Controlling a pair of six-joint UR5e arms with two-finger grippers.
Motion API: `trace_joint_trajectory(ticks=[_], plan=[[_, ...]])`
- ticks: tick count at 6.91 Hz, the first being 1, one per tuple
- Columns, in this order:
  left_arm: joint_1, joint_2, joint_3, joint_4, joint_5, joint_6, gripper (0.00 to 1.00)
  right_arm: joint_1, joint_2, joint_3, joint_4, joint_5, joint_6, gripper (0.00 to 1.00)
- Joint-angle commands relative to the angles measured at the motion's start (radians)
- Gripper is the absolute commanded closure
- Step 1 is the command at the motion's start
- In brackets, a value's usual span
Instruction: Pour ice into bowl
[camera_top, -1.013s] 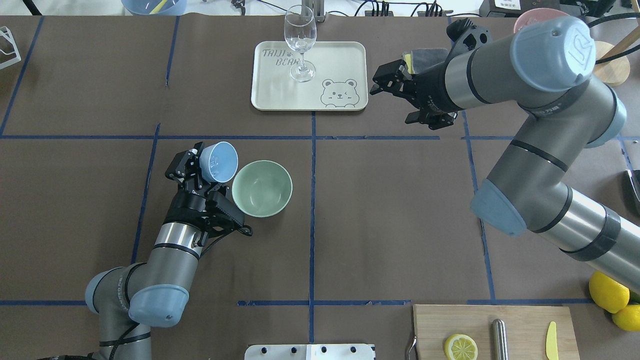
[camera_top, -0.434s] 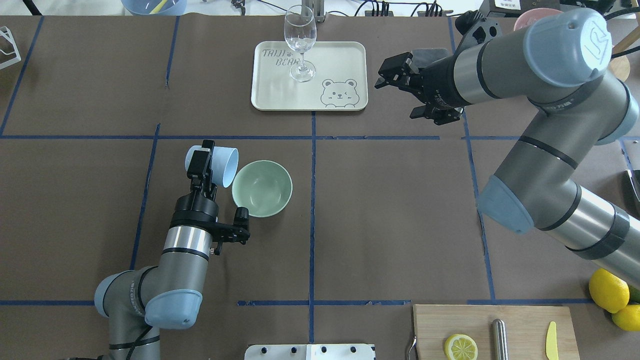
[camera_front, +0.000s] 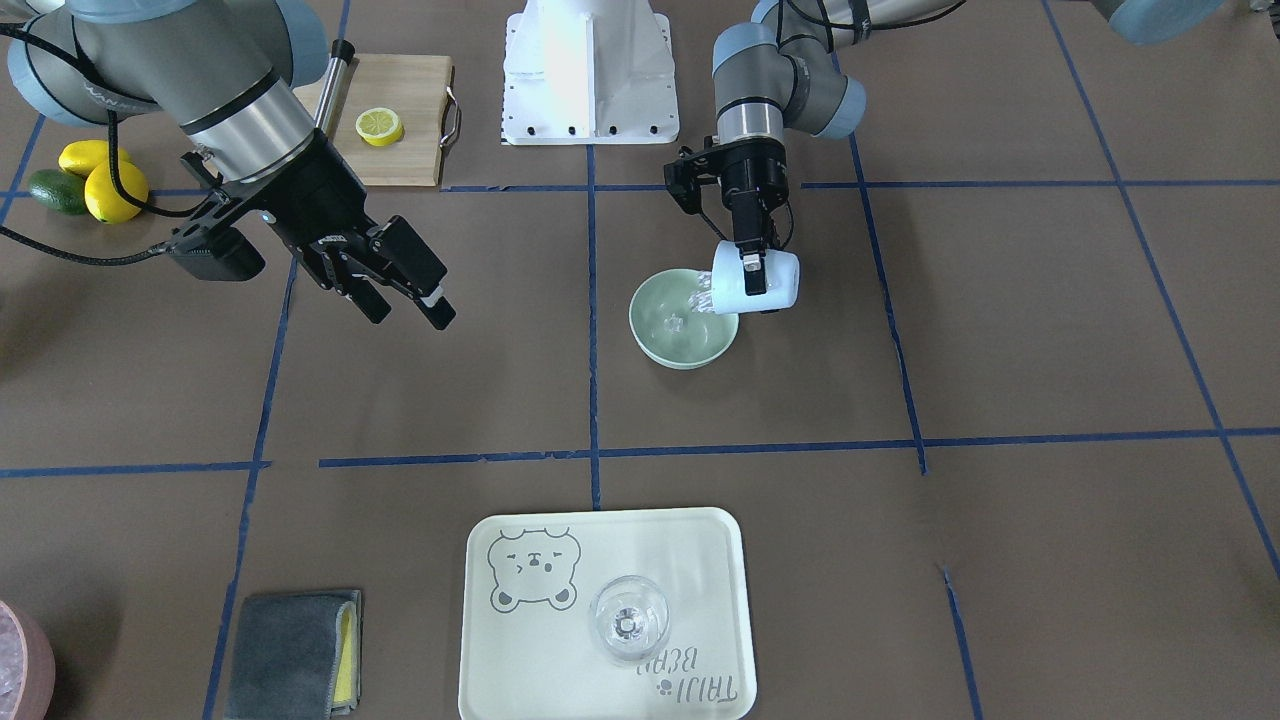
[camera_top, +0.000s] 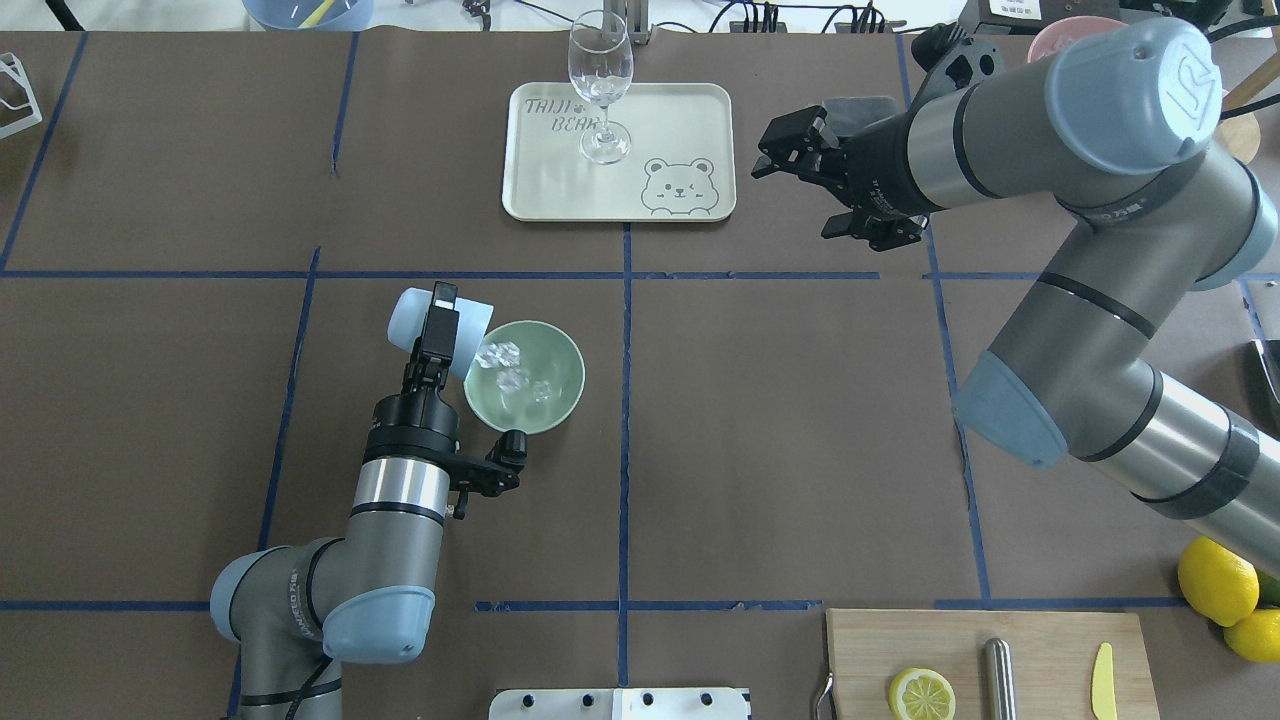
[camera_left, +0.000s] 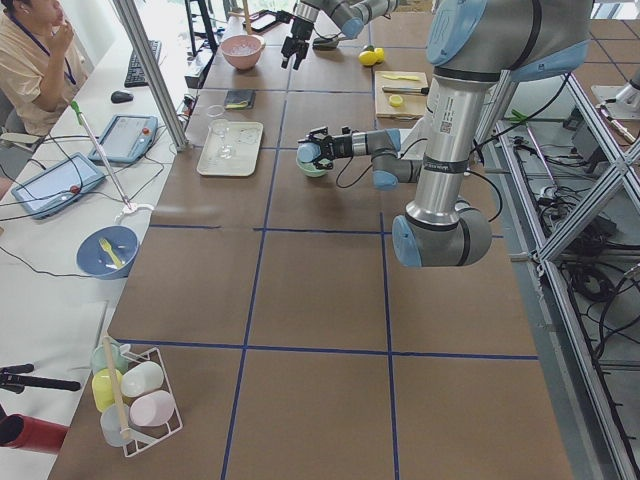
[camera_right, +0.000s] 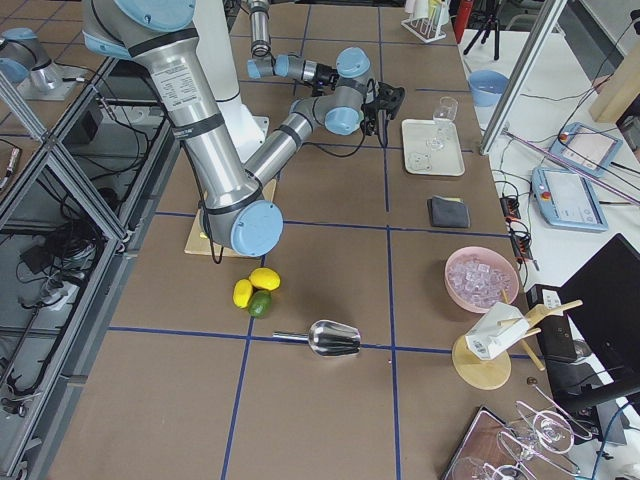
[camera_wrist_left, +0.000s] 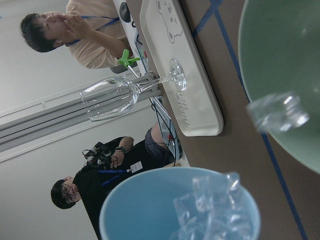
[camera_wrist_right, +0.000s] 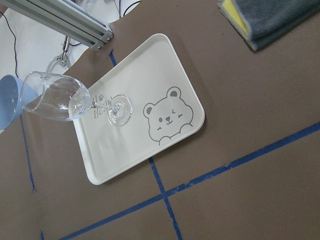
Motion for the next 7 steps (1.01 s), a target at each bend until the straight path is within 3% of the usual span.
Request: trace_joint_trajectory(ticks=[1, 3, 5, 7], plan=[[0.014, 0.0, 0.016, 0.005, 0.043, 0.082, 1.0, 0.001, -0.001, 0.002, 0.0, 0.001, 0.005, 0.0], [0.017, 0.0, 0.016, -0.009, 0.043, 0.075, 1.0, 0.001, -0.001, 0.001, 0.0, 0.001, 0.004, 0.0], [0.014, 0.001, 0.008, -0.209, 0.045, -0.005, 1.0, 0.001, -0.001, -0.001, 0.001, 0.001, 0.002, 0.0], [0.006, 0.017, 0.013, -0.486, 0.04, -0.141, 1.0, 0.001, 0.001, -0.001, 0.003, -0.001, -0.002, 0.0]])
